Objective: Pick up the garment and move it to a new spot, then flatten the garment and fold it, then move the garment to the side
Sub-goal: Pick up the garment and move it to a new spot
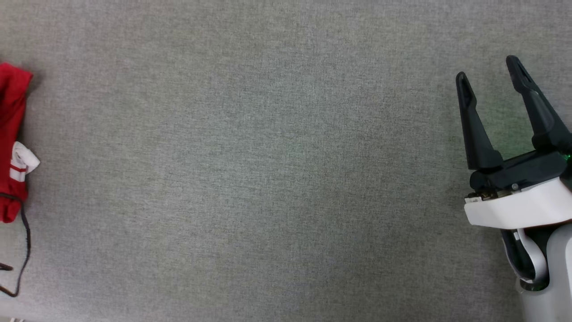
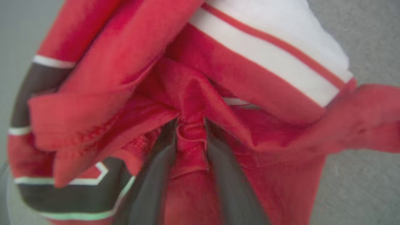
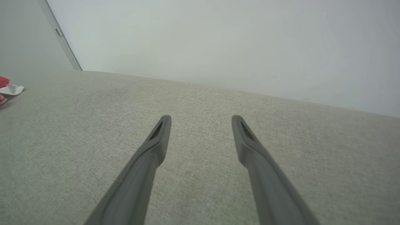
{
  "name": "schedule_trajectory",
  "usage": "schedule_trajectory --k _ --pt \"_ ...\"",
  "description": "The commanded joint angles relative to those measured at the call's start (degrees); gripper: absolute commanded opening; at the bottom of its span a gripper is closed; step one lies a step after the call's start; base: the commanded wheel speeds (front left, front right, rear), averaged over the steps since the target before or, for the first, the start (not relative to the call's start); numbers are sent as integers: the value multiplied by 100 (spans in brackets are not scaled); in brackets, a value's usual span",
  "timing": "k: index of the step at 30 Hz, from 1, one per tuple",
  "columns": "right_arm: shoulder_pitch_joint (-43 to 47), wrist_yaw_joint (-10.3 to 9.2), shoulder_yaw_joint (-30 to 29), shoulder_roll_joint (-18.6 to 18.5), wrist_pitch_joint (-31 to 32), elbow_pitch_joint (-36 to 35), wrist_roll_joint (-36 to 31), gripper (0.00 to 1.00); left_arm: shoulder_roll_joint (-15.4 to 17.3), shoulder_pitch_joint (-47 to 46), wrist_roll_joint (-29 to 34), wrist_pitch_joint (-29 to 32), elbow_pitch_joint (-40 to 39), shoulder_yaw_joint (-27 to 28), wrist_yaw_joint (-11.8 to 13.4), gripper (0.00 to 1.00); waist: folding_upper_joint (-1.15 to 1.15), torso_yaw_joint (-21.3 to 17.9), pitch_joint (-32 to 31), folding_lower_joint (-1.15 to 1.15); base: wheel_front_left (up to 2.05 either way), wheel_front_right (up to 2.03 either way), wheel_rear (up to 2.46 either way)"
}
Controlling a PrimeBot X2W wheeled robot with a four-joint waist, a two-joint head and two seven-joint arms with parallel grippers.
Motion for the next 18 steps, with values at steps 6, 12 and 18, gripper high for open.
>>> schedule_trajectory --k 6,12,18 --pt "41 -2 6 102 -111 144 9 100 -49 166 362 -1123 -194 -42 160 0 0 -24 -464 -1 0 0 0" --pt "281 -3 -78 289 -199 320 28 100 -39 -6 740 -2525 -473 -136 226 0 0 -96 -1131 -1 0 0 0" --pt "629 -3 -307 454 -221 407 25 100 -362 -140 922 -3771 -708 -353 203 0 0 -147 -1796 -1 0 0 0"
